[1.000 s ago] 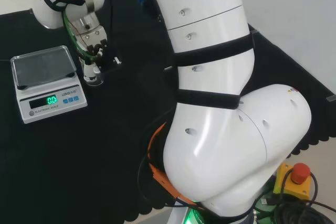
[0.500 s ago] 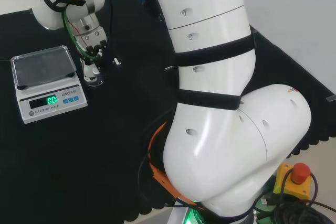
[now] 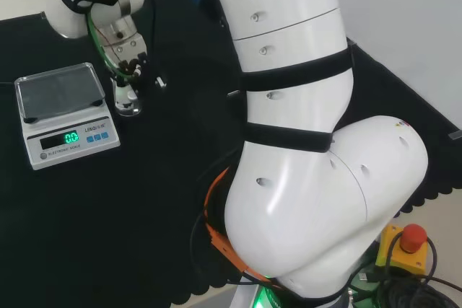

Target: Pick up the beaker.

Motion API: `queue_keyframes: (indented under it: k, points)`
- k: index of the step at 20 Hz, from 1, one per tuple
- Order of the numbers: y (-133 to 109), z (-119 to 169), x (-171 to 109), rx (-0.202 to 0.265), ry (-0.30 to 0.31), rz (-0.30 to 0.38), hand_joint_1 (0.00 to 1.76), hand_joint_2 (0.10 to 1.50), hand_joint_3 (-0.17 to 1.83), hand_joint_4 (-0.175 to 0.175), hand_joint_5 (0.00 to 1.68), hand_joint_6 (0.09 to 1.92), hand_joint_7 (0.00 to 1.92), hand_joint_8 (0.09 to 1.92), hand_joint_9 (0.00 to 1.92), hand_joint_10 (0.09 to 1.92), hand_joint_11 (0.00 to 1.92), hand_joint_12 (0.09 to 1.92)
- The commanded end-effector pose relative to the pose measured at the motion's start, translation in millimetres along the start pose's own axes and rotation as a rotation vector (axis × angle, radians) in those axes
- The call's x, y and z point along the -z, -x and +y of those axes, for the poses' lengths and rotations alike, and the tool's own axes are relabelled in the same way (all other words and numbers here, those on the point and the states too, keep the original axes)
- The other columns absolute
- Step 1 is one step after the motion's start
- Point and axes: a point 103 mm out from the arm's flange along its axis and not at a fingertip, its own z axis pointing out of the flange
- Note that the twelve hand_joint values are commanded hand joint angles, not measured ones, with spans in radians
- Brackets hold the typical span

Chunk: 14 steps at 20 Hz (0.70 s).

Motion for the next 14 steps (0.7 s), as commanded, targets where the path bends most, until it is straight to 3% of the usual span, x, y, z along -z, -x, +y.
queue_keyframes:
  k: [1,14]
  points:
    - [7.1,-5.3,14.4,0.004,0.008,-0.02,1.17,0.45,0.8,0.08,0.68,1.04,0.82,0.73,0.92,0.61,0.69,1.27]
    - [8.5,-17.9,67.3,-0.002,0.067,-0.098,1.18,0.45,0.82,0.079,0.69,1.05,0.85,0.74,0.94,0.6,0.71,1.27]
